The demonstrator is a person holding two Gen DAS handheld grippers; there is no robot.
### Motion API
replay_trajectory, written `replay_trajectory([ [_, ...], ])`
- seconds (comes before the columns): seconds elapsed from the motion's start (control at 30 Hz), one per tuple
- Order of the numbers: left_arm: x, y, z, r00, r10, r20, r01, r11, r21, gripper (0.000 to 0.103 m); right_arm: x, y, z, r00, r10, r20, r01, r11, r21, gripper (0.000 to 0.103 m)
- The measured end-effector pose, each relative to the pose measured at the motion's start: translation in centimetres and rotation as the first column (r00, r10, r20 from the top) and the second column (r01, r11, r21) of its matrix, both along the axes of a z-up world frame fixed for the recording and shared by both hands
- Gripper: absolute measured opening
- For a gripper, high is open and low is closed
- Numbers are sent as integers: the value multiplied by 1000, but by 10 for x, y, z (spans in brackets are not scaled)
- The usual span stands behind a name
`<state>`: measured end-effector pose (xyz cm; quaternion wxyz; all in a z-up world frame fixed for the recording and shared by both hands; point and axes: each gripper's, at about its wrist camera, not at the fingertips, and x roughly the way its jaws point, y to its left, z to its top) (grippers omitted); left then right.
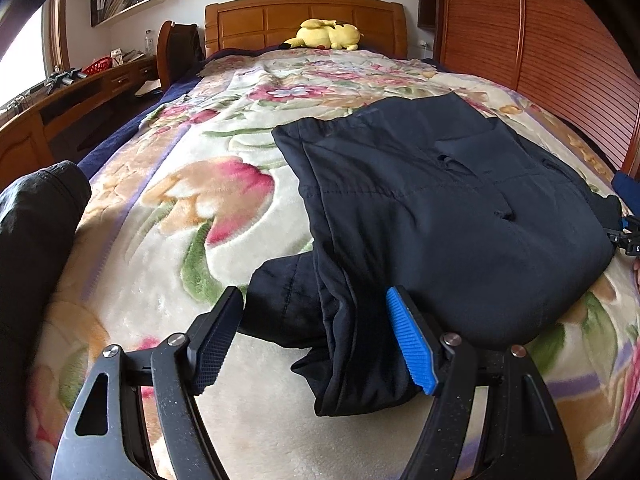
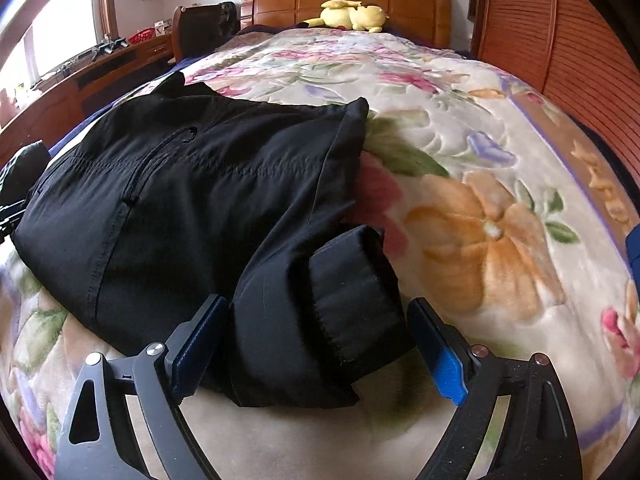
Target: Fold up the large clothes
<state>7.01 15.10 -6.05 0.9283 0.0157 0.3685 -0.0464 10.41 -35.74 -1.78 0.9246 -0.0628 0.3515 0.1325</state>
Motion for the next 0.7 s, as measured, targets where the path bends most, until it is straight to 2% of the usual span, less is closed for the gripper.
replay_trajectory([
  [0.1,1,0,0,999,-31,-8,31,999,-17,63,3,0,-2,1000,23,-21,-23,1000,12,86],
  [0.2,1,-2,1,998,-59,-16,59,998,-28,53,3,4,-4,998,63,-30,-62,998,32,69],
  [0.27,1,-5,1,996,-86,-34,84,996,-40,39,1,7,-5,995,90,-36,-89,995,41,52],
  [0.33,0,-8,2,993,-104,-59,101,994,-46,25,-1,11,-5,992,117,-43,-115,993,32,42],
  [0.43,-8,-14,11,994,-102,-48,101,995,-28,11,-4,12,-2,989,142,-43,-140,990,34,29],
  [0.57,-27,-15,25,997,-79,-12,78,996,-32,8,-19,9,8,990,138,12,-138,990,10,23],
  [0.7,-59,-13,37,996,-90,14,91,993,-70,7,-44,-4,20,989,139,51,-141,989,33,22],
])
